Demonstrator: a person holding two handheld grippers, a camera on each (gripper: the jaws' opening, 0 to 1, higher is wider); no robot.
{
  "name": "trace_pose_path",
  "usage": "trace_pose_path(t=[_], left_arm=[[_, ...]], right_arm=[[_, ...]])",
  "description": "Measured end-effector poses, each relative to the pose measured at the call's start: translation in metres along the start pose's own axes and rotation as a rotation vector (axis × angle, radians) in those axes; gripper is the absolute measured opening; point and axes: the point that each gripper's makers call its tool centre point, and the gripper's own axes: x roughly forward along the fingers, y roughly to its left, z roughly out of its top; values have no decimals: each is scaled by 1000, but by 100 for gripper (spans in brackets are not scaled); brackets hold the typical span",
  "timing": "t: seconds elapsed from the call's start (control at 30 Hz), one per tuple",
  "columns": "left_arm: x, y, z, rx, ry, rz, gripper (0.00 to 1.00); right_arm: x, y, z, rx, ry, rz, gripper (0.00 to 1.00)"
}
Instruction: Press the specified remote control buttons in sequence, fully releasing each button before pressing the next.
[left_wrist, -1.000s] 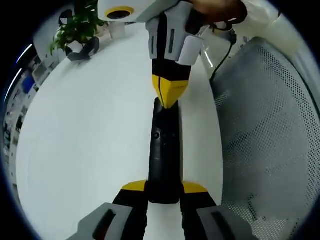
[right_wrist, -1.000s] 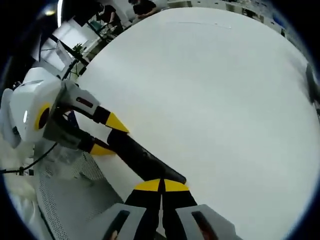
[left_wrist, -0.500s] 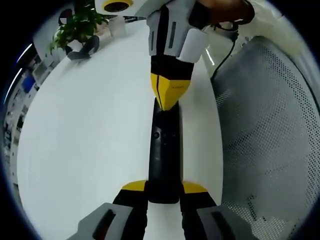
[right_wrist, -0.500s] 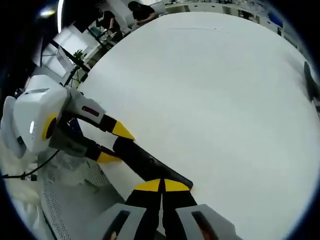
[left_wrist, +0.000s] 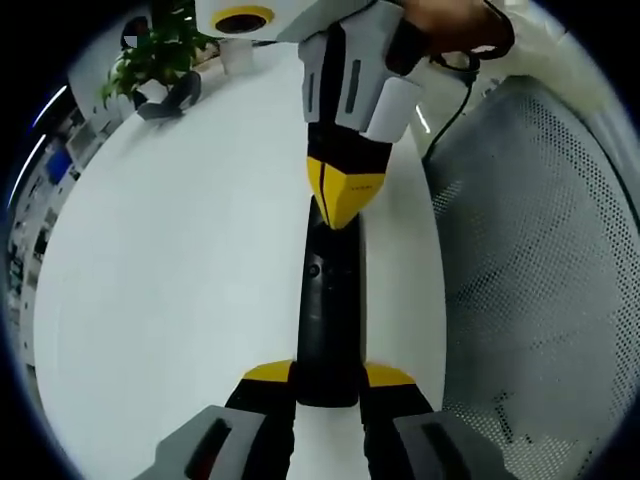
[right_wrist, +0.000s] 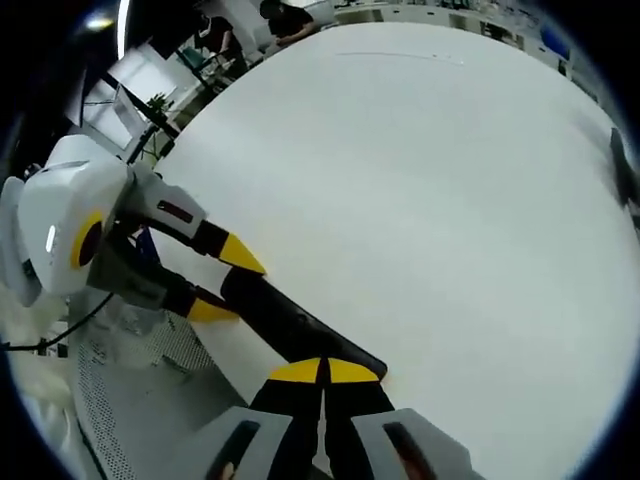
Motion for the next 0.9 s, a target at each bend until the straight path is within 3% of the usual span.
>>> trace_pose_path(t=[0.53, 0.9], left_arm=[[0, 1, 0, -5, 2, -10, 22], [1, 0, 0, 3, 62, -6, 22]], right_arm=[[1, -2, 1, 71, 16, 22, 0], [1, -2, 5, 49, -16, 7, 0]])
